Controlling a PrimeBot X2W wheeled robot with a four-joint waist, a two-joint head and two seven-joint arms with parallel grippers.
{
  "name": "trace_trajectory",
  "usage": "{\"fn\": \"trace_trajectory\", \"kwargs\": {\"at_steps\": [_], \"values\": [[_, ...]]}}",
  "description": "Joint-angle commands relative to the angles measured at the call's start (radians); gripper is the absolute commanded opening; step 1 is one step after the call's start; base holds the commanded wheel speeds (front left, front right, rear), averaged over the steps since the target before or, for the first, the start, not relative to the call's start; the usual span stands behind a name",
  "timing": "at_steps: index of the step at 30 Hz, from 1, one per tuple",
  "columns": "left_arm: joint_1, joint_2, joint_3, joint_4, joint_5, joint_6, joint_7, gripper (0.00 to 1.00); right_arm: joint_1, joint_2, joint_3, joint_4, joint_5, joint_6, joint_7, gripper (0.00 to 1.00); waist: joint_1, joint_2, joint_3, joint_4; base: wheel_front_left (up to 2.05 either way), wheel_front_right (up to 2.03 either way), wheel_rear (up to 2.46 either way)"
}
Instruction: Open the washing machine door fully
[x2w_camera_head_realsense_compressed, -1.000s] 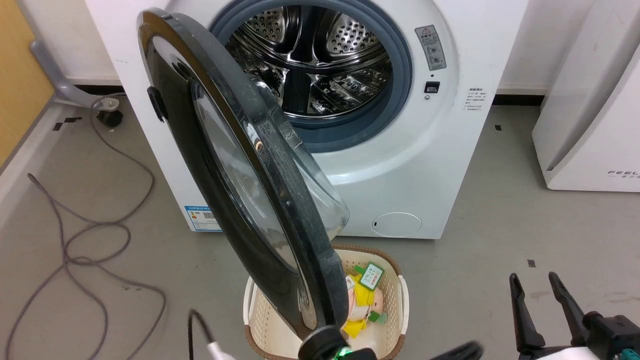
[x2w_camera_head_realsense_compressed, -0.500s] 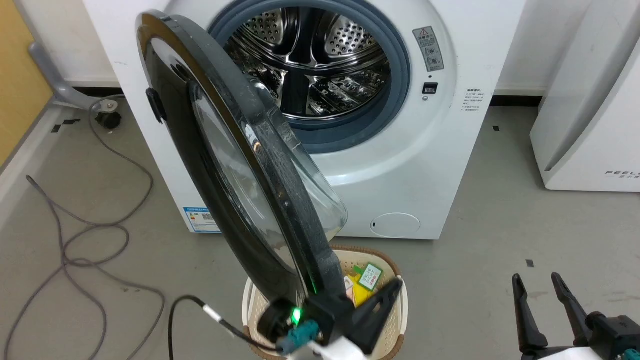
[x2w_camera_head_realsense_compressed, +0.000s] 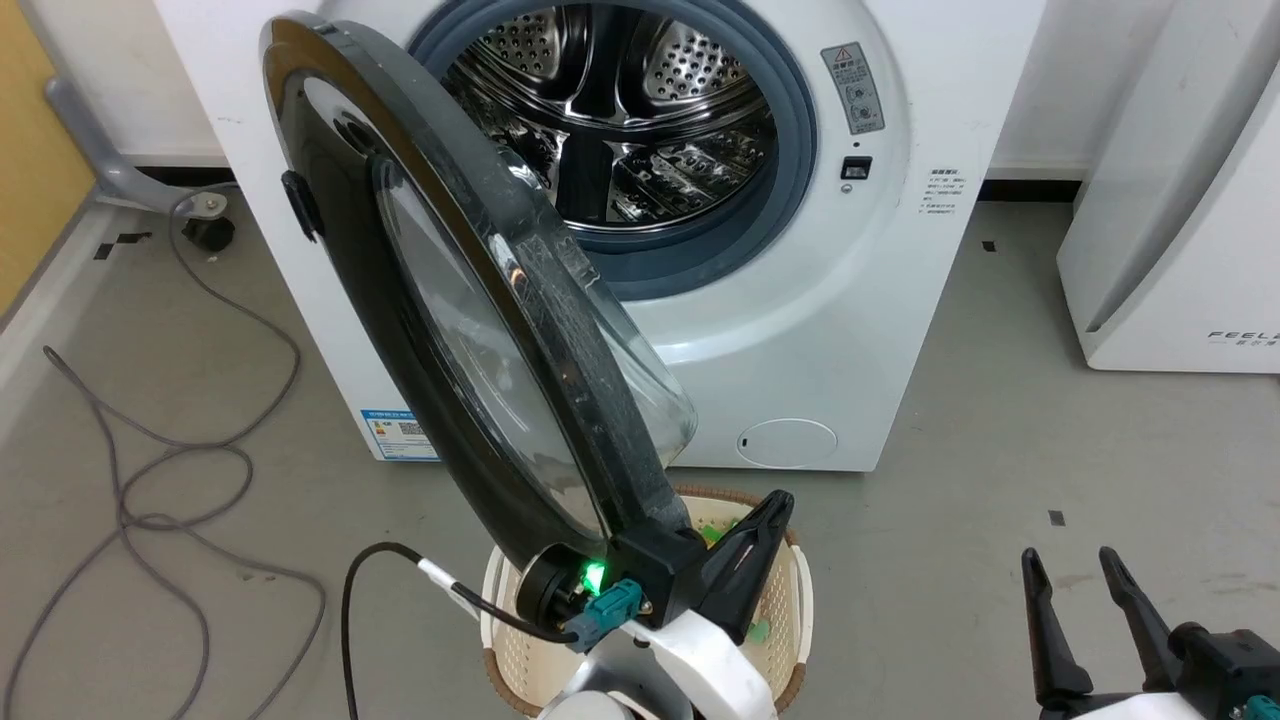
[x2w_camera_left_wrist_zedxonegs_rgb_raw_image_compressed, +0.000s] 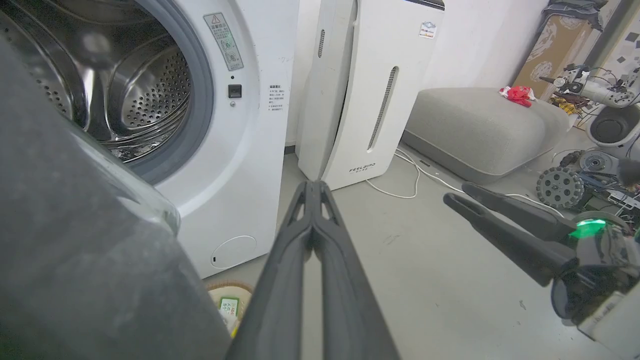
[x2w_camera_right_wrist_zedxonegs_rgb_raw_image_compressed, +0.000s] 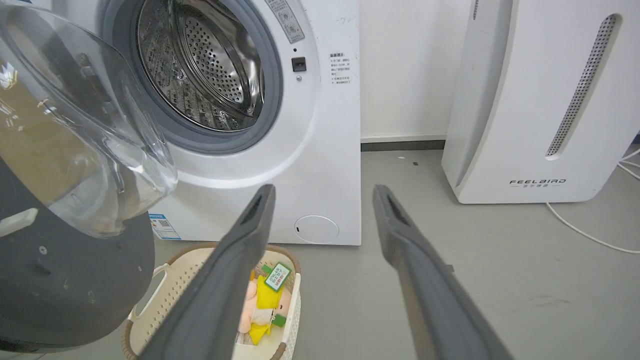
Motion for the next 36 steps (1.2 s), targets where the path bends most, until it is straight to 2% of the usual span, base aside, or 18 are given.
{"fn": "trace_trajectory", "kwargs": {"at_steps": [1, 12, 23, 36], "values": [[0.011, 0.019, 0.018, 0.009, -0.005, 0.016, 0.003, 0.0, -0.014, 0.004, -0.002, 0.005, 0.004, 0.001, -0.002, 1.0, 0.0, -0.0001, -0.001, 0.001, 0.0, 0.0, 0.0], [0.183, 0.077, 0.043, -0.162, -0.022, 0.125, 0.044, 0.0, -0.009, 0.004, -0.004, 0.02, 0.018, 0.001, -0.003, 1.0, 0.0, -0.0001, -0.007, 0.04, 0.0, 0.0, 0.0], [0.32, 0.124, 0.065, -0.332, -0.014, 0.222, 0.068, 0.0, -0.001, 0.004, -0.009, 0.004, 0.006, 0.001, -0.001, 1.0, 0.0, -0.0001, -0.017, 0.128, 0.0, 0.0, 0.0], [0.41, 0.195, 0.222, -0.409, -0.007, 0.356, 0.027, 0.0, 0.009, 0.004, -0.043, -0.05, -0.014, 0.001, 0.005, 1.0, 0.0, -0.0001, -0.002, 0.272, 0.0, 0.0, 0.0]]}}
